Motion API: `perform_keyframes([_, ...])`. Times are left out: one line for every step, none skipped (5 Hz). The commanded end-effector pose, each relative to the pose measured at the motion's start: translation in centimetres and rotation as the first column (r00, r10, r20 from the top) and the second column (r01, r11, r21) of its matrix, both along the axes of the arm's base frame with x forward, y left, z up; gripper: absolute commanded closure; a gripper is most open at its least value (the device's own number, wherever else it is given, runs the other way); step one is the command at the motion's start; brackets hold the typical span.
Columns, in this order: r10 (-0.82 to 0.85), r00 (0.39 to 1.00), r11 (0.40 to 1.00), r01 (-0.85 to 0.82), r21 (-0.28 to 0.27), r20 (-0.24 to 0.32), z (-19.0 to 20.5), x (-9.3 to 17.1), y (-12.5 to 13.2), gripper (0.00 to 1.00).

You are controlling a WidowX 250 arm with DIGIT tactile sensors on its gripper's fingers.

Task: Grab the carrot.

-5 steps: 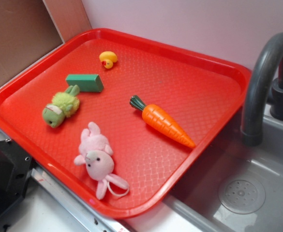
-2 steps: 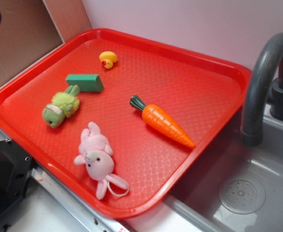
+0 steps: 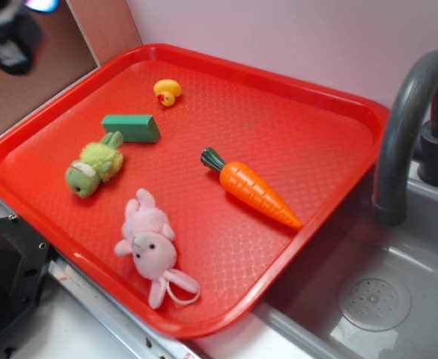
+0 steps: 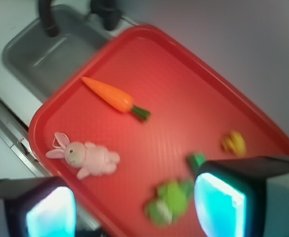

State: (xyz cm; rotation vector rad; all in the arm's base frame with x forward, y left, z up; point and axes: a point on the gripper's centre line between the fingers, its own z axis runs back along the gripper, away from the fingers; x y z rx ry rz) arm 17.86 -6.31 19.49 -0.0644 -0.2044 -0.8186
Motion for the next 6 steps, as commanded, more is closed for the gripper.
perform_keyframes([-0.453,0.892,0.892,0.453,0.002,0.014,-3.6,4.9,-2.7,0.00])
perform_keyframes([-0.535,0.844,0.844,0.536,0.014,-0.037,-6.3,6.2,-4.1,0.00])
perform_keyframes([-0.598,0.798,0.798,0.602,0.028,-0.073,-8.4,6.6,-5.4,0.00])
perform_keyframes([-0.675,0.731,0.734,0.679,0.013,-0.099,-10.7,6.1,-6.4,0.00])
perform_keyframes([-0.659,0.734,0.738,0.673,0.050,-0.165,-12.7,6.4,-6.1,0.00])
perform_keyframes([-0.645,0.739,0.741,0.667,0.079,-0.194,-13.9,6.8,-5.7,0.00])
